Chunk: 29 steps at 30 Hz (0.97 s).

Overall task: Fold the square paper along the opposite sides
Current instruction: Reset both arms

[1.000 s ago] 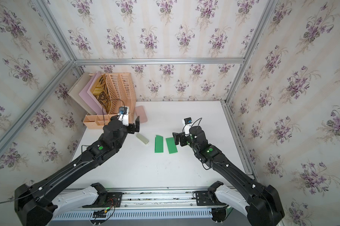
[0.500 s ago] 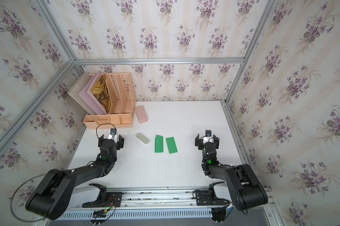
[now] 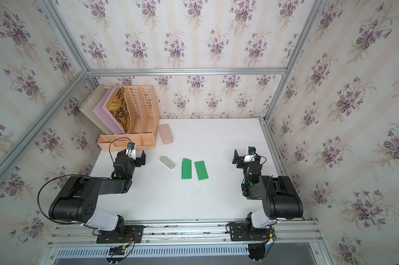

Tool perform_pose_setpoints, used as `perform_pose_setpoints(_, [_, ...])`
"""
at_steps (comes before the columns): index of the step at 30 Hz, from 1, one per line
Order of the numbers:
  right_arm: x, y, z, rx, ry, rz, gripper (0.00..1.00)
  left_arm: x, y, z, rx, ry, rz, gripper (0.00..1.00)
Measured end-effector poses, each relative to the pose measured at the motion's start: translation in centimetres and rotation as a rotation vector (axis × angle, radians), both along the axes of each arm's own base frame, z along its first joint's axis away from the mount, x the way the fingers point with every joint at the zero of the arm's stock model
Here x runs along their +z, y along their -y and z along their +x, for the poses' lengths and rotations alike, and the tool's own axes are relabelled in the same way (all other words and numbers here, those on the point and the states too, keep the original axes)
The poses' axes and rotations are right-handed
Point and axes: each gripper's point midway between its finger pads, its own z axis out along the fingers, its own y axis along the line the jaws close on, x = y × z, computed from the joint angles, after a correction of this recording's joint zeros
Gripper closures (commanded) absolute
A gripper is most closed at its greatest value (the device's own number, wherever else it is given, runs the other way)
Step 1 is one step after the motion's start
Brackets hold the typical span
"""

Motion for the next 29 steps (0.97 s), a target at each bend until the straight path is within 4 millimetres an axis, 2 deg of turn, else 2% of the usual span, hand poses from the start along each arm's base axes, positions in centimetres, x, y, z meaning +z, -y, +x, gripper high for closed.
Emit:
perform_pose_setpoints(3, [-0.4,0.0,-0.4,0.002,-0.009,0.008,0.00,-0.8,0.5,-0.1,-0.034,-0.036,-0.030,0.00])
perform_pose_setpoints(8, [-0.1,-0.1,0.0,0.007,-0.004,0.019,0.00,-1.5,0.9,-0.3,-0.052,-0.065,-0.044,0.00])
perform_pose_setpoints(29, [-0.2,-0.5,0.1,0.027,-0.011,0.019,0.00,-1.8,1.2,-0.4,-0.066,-0.076,-0.057,0.00])
